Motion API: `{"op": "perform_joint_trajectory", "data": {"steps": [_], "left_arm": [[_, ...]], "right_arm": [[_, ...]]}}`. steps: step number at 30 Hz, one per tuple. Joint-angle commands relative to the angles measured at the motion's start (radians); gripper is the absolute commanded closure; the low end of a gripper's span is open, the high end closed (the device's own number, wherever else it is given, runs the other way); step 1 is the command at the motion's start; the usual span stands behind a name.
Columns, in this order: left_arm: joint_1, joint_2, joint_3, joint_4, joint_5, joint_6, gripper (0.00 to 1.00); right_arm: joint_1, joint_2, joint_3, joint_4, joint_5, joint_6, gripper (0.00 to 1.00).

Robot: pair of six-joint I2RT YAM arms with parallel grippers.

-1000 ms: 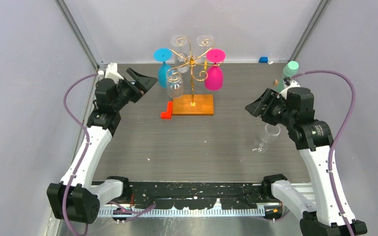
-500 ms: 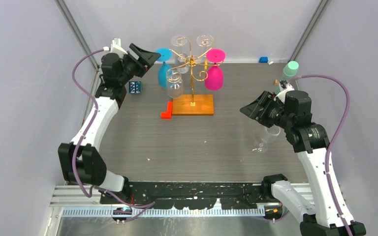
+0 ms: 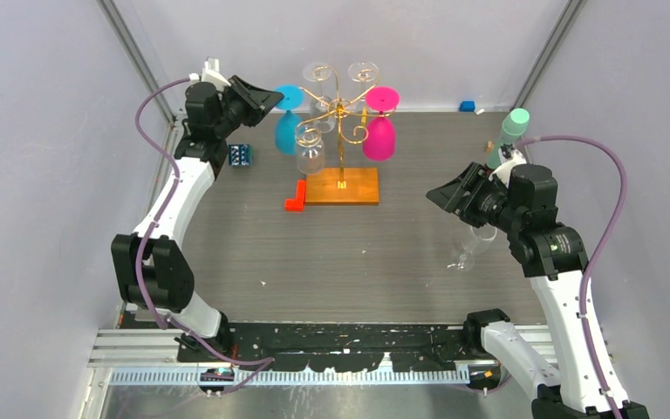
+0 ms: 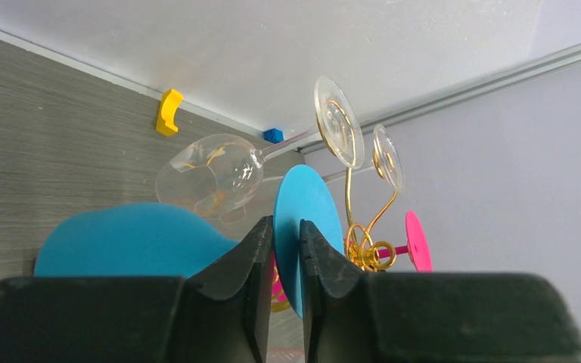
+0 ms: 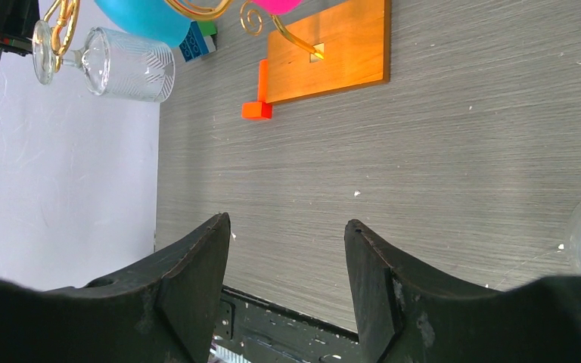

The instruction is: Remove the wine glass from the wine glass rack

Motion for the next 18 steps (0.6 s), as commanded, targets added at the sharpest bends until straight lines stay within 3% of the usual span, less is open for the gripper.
{"op": "perform_joint_trajectory", "data": {"steps": [1,7,18], "left_arm": [[0.014,-0.035,0.045,-0.028,0.004,0.022,0.84],[0.014,-0.039,0.057,-0.039,-0.003,0.029,1.0],[0.014,-0.031,0.089,0.056,-0.033,-0.068,1.0]], "right_arm": [[-0.002,-0.018,-0.005,0.039,-0.012,0.002,0.38],[-0.002,-0.028,-0.01,0.039,-0.004,0.006,0.38],[-0.002,-0.036,-0.013,0.041,0.003,0.016,0.38]]}}
